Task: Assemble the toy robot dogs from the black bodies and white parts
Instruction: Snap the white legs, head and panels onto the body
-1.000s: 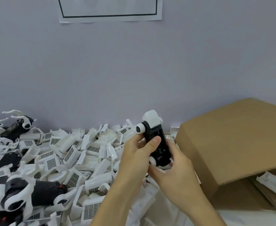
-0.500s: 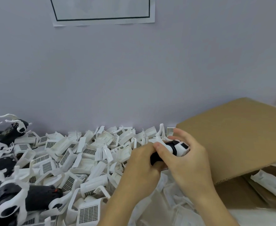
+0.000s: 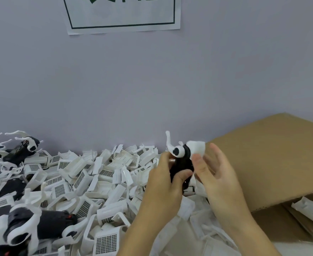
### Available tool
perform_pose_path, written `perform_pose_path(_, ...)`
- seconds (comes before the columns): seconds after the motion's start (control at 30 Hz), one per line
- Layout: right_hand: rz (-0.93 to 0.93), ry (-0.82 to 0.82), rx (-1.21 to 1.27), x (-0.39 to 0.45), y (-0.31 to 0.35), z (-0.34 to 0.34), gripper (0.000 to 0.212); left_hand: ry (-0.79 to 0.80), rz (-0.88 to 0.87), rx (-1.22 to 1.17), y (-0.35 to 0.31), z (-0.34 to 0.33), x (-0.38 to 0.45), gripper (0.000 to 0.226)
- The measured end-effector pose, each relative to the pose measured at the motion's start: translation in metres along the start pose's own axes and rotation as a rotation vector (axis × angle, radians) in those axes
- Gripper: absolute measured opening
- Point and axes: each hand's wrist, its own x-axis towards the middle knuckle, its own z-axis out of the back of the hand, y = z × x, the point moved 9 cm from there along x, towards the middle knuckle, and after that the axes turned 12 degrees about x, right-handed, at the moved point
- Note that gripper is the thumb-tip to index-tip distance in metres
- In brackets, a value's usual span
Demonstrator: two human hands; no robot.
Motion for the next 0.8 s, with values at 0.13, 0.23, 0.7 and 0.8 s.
perform_pose_path(0.13, -0.025, -0.049, -0.005, -0.001, -0.006, 0.005, 0.065, -0.224, 0.224, -0.275, 0.015, 0.024, 0.001, 0.021)
perform_pose_path(0.23, -0.046, -0.096, -0.052, 0.0, -0.01, 0.011, 0.031, -0.329, 0.501, -0.463, 0.048, 0.032, -0.004, 0.028)
perform_pose_path(0.7, -0.297, -0.011, -0.206, -0.003, -0.041, 0.004, 0.029, -0.201, 0.582, -0.861, 0.041, 0.017, -0.003, 0.017)
perform_pose_path(0.8, -0.343, 0.053, -0.146, -0.005, -0.042, -0.004, 0.035, -0.162, 0.551, -0.981, 0.036, 0.014, -0.002, 0.029)
